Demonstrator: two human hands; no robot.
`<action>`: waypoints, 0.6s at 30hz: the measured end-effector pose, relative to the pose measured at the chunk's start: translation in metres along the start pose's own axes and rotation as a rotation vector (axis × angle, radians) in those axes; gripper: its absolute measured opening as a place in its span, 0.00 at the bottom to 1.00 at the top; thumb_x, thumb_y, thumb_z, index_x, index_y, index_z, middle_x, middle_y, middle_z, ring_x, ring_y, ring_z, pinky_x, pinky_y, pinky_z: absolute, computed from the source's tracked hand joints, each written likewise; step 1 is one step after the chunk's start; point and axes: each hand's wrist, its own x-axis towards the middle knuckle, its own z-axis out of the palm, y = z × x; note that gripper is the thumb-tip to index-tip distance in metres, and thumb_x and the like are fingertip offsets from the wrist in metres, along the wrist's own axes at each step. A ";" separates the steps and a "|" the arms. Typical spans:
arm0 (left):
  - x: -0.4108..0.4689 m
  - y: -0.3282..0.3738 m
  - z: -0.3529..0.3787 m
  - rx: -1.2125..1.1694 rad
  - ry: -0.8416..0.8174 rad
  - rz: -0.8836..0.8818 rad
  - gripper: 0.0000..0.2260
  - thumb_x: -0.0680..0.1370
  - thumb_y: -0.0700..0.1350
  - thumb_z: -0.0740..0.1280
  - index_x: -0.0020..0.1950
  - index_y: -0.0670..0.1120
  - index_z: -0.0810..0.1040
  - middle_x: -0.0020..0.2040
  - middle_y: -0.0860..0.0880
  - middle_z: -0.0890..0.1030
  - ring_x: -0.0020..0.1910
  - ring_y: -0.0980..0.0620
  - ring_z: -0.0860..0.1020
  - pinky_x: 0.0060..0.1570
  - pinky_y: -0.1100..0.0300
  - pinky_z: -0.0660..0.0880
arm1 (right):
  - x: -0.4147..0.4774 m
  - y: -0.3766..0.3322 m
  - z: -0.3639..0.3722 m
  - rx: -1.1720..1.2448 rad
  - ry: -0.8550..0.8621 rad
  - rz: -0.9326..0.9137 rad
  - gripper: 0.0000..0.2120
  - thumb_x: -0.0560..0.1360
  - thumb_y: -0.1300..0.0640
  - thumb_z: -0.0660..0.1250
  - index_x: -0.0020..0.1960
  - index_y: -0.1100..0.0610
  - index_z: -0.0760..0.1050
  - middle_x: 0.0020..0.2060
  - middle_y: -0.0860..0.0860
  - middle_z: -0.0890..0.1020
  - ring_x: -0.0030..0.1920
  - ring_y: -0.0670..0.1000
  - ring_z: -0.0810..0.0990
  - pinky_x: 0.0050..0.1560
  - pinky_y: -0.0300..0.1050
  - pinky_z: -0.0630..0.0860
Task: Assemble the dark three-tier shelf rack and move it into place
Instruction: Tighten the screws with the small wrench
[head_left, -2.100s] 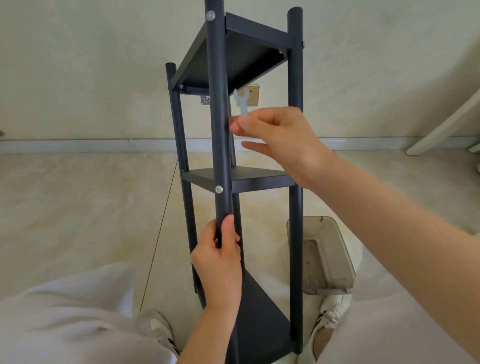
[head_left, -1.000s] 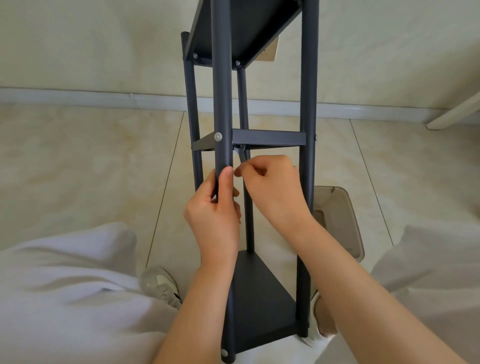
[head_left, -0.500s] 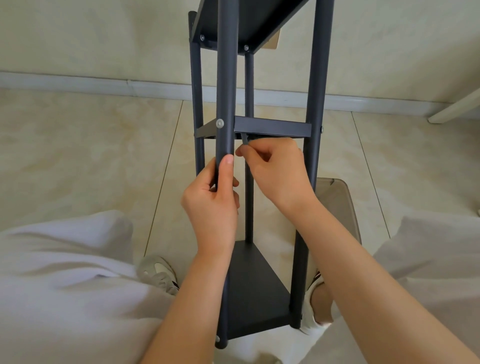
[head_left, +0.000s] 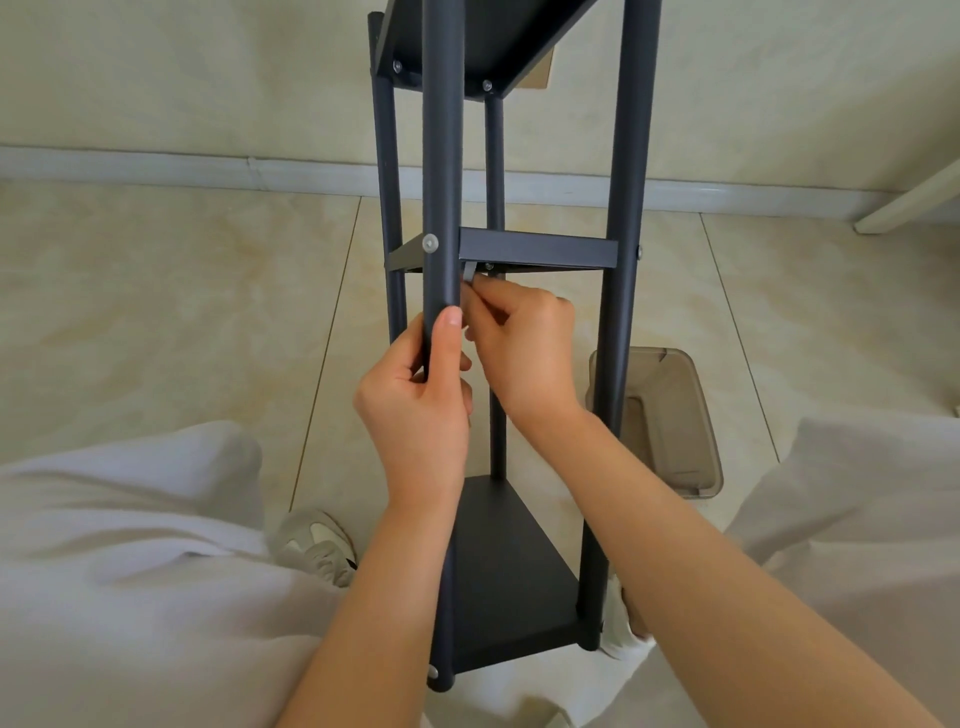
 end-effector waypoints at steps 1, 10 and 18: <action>0.000 0.000 0.000 -0.005 0.001 -0.003 0.15 0.82 0.49 0.66 0.42 0.40 0.81 0.29 0.54 0.76 0.24 0.51 0.74 0.26 0.63 0.70 | 0.000 0.002 0.004 0.003 0.029 -0.021 0.13 0.79 0.63 0.67 0.38 0.67 0.81 0.29 0.53 0.81 0.30 0.41 0.76 0.35 0.34 0.74; -0.001 -0.001 -0.001 -0.015 -0.004 0.004 0.16 0.83 0.50 0.64 0.42 0.41 0.81 0.31 0.50 0.78 0.23 0.49 0.75 0.26 0.63 0.69 | 0.001 0.012 0.014 0.018 0.095 -0.048 0.11 0.79 0.64 0.66 0.41 0.65 0.81 0.30 0.53 0.81 0.30 0.45 0.78 0.37 0.39 0.77; -0.002 -0.001 -0.001 0.004 -0.008 0.006 0.17 0.83 0.51 0.64 0.42 0.41 0.81 0.31 0.49 0.78 0.24 0.51 0.75 0.26 0.64 0.70 | -0.010 0.013 -0.011 0.044 -0.148 0.262 0.13 0.81 0.61 0.62 0.40 0.62 0.79 0.24 0.43 0.71 0.27 0.40 0.72 0.31 0.27 0.66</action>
